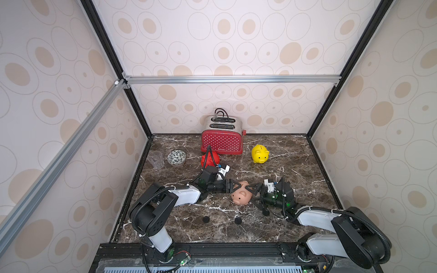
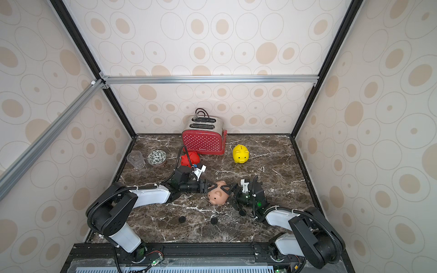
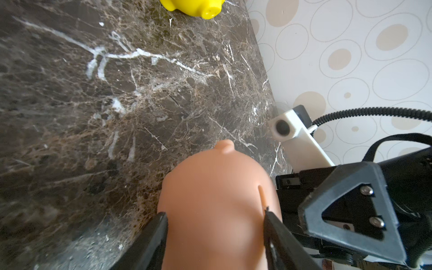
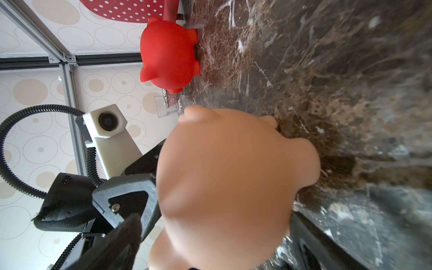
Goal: Close piggy banks
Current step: Turn over the piggy bank at the center of the board.
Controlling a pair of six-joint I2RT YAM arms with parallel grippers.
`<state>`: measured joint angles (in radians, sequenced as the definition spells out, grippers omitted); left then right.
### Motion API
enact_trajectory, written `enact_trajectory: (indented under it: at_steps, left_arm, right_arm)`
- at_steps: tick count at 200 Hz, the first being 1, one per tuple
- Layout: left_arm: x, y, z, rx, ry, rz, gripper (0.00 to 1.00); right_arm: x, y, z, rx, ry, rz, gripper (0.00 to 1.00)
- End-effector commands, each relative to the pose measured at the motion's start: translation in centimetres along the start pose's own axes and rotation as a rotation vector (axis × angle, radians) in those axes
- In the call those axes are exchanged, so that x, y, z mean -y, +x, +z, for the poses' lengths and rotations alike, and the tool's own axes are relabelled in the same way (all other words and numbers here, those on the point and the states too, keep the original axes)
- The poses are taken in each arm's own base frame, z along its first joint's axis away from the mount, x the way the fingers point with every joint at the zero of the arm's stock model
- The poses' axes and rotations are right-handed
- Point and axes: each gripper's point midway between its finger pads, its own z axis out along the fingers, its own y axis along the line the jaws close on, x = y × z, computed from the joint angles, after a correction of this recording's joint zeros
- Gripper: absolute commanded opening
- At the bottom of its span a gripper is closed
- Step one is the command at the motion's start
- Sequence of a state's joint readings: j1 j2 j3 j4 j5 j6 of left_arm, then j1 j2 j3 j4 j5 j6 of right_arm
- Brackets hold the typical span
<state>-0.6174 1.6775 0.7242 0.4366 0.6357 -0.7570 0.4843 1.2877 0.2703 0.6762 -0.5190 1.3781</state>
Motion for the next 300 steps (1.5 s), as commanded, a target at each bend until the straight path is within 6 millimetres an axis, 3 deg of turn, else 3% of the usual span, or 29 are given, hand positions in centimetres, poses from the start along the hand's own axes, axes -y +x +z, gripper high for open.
enact_trajectory:
  at_steps: [1,40,99,181,266,300]
  left_arm:
    - [-9.5,9.4,-1.0,-0.258,-0.343,-0.188,0.59]
    - [-10.4,9.5,-1.6,-0.272,-0.361,-0.193,0.57]
    - [-11.5,9.4,-2.2,-0.281,-0.374,-0.204,0.57]
    - [-12.7,9.6,-2.8,-0.303,-0.392,-0.208,0.57]
    - [-12.3,9.2,-3.2,-0.279,-0.394,-0.203,0.58]
    - [-11.7,8.3,-4.6,-0.231,-0.427,-0.186,0.59]
  right_arm:
    - [-4.6,0.0,-0.1,-0.008,-0.115,-0.087,1.0]
    - [-2.3,-0.2,0.3,0.004,-0.035,-0.104,1.0]
    - [-0.4,-0.4,1.2,-0.005,0.012,-0.094,1.0]
    - [-1.8,-1.0,2.0,-0.013,0.003,-0.102,1.0]
    - [-2.0,-0.4,1.7,-0.043,0.017,-0.125,1.0]
    - [-2.0,-0.1,1.8,-0.067,0.025,-0.153,1.0]
